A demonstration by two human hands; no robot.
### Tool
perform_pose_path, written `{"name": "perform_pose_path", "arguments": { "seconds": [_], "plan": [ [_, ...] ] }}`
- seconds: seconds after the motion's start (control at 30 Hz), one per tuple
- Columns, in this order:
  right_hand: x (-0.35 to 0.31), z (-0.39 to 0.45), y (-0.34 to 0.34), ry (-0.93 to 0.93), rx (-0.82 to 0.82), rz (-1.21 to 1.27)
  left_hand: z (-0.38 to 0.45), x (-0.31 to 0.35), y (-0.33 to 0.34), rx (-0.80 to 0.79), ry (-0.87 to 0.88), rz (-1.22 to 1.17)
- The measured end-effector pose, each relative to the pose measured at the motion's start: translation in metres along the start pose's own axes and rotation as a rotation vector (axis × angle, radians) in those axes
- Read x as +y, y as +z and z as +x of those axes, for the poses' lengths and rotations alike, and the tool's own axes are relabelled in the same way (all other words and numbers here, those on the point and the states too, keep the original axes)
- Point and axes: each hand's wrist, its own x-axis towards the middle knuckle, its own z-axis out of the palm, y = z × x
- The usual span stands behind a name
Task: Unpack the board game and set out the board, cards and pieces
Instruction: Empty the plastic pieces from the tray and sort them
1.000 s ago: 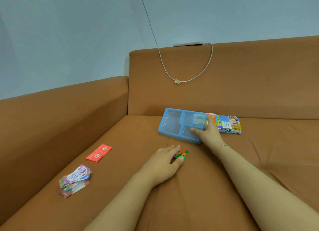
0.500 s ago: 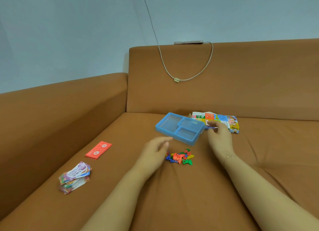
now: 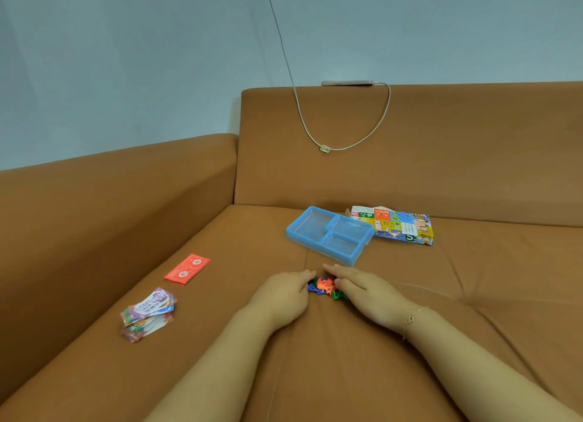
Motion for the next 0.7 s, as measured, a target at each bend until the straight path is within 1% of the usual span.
{"name": "perform_pose_path", "arguments": {
  "seconds": [0.13, 0.3, 0.43, 0.5, 0.53, 0.57, 0.6, 0.63, 0.67, 0.7],
  "plan": [
    [-0.002, -0.014, -0.001, -0.025, 0.021, 0.086, -0.005, 0.004, -0.003, 0.05, 0.029, -0.161],
    [-0.004, -0.031, -0.001, -0.062, 0.058, 0.084, -0.01, 0.006, -0.002, 0.091, 0.084, -0.362],
    [-0.004, -0.036, -0.004, -0.012, 0.15, 0.256, -0.016, 0.009, -0.002, 0.065, 0.092, -0.646],
    [-0.003, -0.036, -0.004, 0.035, 0.212, 0.322, -0.016, 0.007, -0.003, 0.124, 0.075, -0.751],
    [-0.003, -0.035, -0.005, 0.057, 0.238, 0.336, -0.015, 0.005, -0.004, 0.186, 0.047, -0.744],
    [-0.002, -0.034, -0.005, 0.072, 0.254, 0.339, -0.014, 0.002, -0.005, 0.261, 0.005, -0.688],
    [-0.002, -0.033, -0.005, 0.083, 0.261, 0.336, -0.012, 0.001, -0.006, 0.323, -0.034, -0.603],
    [-0.001, -0.032, -0.005, 0.092, 0.266, 0.335, -0.01, 0.002, -0.007, 0.34, -0.062, -0.507],
    [0.0, -0.031, -0.006, 0.106, 0.276, 0.339, -0.008, 0.004, -0.008, 0.301, -0.079, -0.4],
    [0.001, -0.029, -0.007, 0.124, 0.289, 0.349, -0.007, 0.007, -0.007, 0.222, -0.079, -0.282]
  ]
}}
